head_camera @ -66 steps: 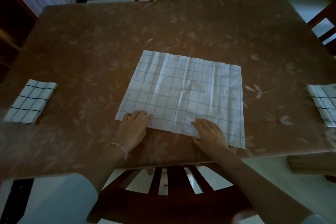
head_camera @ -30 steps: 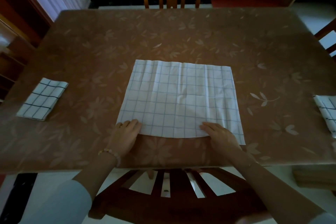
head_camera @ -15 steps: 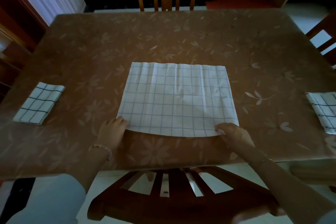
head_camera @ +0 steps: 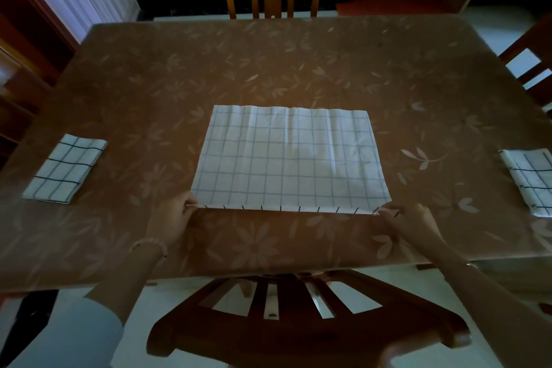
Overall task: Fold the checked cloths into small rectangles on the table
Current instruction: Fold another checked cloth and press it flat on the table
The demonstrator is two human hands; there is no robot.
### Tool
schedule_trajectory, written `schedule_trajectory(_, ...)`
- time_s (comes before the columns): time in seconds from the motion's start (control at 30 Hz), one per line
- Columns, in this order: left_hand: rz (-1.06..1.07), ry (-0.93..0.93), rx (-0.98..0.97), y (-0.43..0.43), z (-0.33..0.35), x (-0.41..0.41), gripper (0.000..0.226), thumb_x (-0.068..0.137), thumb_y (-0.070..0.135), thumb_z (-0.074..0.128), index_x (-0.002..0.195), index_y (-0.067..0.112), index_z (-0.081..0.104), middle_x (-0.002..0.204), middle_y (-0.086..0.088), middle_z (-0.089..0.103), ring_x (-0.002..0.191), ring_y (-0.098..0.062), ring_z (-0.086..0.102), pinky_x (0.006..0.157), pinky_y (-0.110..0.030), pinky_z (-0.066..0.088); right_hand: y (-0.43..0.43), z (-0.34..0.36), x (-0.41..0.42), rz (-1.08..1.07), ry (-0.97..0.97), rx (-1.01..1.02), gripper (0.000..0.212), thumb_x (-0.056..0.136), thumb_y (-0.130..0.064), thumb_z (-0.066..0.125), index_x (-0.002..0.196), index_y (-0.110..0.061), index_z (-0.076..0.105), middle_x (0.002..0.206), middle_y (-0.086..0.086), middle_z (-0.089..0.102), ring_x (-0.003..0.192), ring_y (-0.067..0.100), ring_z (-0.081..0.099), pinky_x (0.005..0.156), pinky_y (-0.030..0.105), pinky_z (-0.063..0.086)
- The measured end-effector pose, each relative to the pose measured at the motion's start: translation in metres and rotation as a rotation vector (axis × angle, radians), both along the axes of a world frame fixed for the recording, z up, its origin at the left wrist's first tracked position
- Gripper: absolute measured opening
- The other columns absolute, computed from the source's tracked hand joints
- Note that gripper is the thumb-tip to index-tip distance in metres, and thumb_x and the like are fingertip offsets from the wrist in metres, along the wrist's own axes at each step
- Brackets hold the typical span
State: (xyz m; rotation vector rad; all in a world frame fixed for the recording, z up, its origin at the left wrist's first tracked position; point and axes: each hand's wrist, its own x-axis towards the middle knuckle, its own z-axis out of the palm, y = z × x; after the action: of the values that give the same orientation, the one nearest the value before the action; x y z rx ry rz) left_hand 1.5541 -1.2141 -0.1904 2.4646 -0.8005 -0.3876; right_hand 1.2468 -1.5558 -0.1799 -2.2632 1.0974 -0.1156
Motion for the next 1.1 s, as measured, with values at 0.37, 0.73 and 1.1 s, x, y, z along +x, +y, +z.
schedule_trajectory(0.37,0.094,0.169,-0.1,0.012,0.008,0.01,0.003,0.088,0.009,0.062,0.085,0.007,0.063,0.077,-0.009,0.065,0.075,-0.026,0.06,0.065,-0.029,0.041,-0.013,0.025,-0.004,-0.131,-0.081,0.3,0.022,0.082,-0.013,0.07,0.065,-0.003,0.062,0.05,-0.002,0.053,0.05,0.012,0.054,0.049,0.019,0.039)
schedule_trajectory(0.73,0.215,0.211,-0.255,0.005,0.029,0.011,0.013,0.089,0.017,0.062,0.09,0.005,0.065,0.083,-0.009,0.065,0.076,-0.018,0.057,0.065,-0.027,0.041,-0.028,0.035,0.001,-0.081,-0.13,0.279,0.012,0.083,-0.017,0.069,0.08,-0.006,0.068,0.073,0.008,0.067,0.067,0.021,0.063,0.057,0.024,0.045)
schedule_trajectory(1.1,0.24,0.127,-0.2,-0.019,0.032,0.035,0.017,0.092,0.019,0.054,0.102,0.009,0.064,0.098,-0.007,0.064,0.093,-0.024,0.059,0.085,-0.042,0.046,-0.048,0.031,0.033,-0.113,-0.166,0.225,0.012,0.09,-0.001,0.058,0.084,0.01,0.06,0.071,0.015,0.056,0.05,0.004,0.054,0.048,0.005,0.042)
